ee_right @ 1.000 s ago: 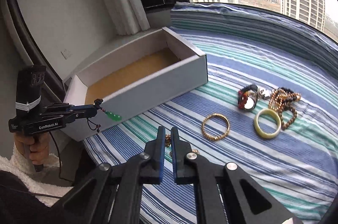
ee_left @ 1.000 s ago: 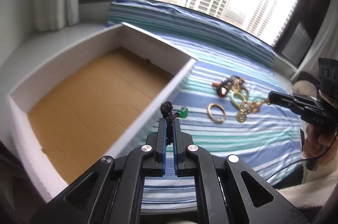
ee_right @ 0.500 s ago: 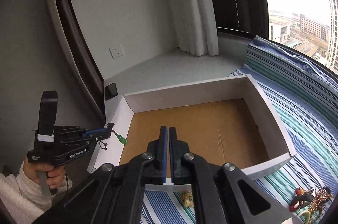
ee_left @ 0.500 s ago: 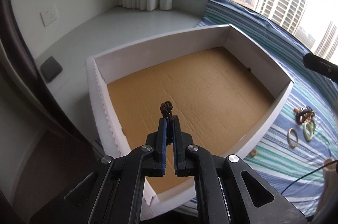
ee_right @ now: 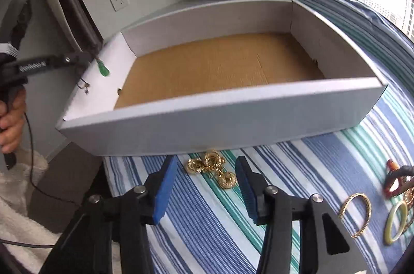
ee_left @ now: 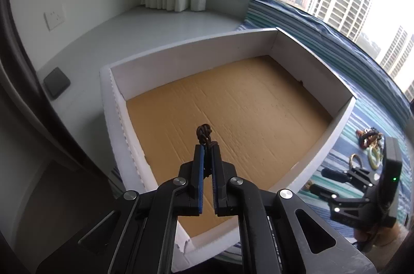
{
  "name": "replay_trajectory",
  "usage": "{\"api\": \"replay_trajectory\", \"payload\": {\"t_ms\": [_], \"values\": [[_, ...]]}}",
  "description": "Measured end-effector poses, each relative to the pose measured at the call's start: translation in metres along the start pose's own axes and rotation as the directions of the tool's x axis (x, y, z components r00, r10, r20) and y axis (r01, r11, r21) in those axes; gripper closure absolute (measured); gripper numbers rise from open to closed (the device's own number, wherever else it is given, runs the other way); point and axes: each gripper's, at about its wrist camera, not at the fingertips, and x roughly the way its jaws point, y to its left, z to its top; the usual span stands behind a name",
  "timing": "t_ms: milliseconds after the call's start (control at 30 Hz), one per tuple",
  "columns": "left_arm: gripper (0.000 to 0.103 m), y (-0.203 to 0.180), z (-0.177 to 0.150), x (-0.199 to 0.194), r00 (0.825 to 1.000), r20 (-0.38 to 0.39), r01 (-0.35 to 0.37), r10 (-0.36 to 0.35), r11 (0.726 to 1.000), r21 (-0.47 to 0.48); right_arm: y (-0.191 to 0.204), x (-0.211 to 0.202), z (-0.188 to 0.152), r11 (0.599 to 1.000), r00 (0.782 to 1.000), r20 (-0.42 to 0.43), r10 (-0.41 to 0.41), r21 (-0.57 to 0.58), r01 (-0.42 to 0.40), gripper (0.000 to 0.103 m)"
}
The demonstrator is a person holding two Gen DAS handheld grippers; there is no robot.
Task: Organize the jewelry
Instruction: 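Lower both held items into the box and open both grippers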
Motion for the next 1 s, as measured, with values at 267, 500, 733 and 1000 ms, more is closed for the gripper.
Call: {"api": "replay_trajectory", "payload": {"t_ms": [267,500,733,1000], "values": [[0.1,0.012,-0.005,0.005,1.0,-0.023,-0.016,0.016,1.0,-0.021,0.003,0.047,-0.007,0.999,0.999,-0.045,-0.007,-0.036,0.005,0.069],[0.1,0.005,-0.008,0.003,1.0,-0.022,0.006,-0.006,1.0,0.001,-0.007,0.009,-0.022,1.0,0.998,-0.068,-0.002,0.012,0.003,0.081],[0.1,0.003,-0.007,-0.002,1.0,-0.012,0.003,-0.003,1.0,0.011,-0.007,-0.073,-0.004,0.999,0.998,0.047,0.035,0.027,-0.037,0.082],[0.1,0.007,-0.002,-0.01,1.0,0.009,-0.004,0.004,1.0,0.009,0.022,-0.134,0.07,0.995,0.971,0.221,0.091,-0.051,-0.081,0.084]]}}
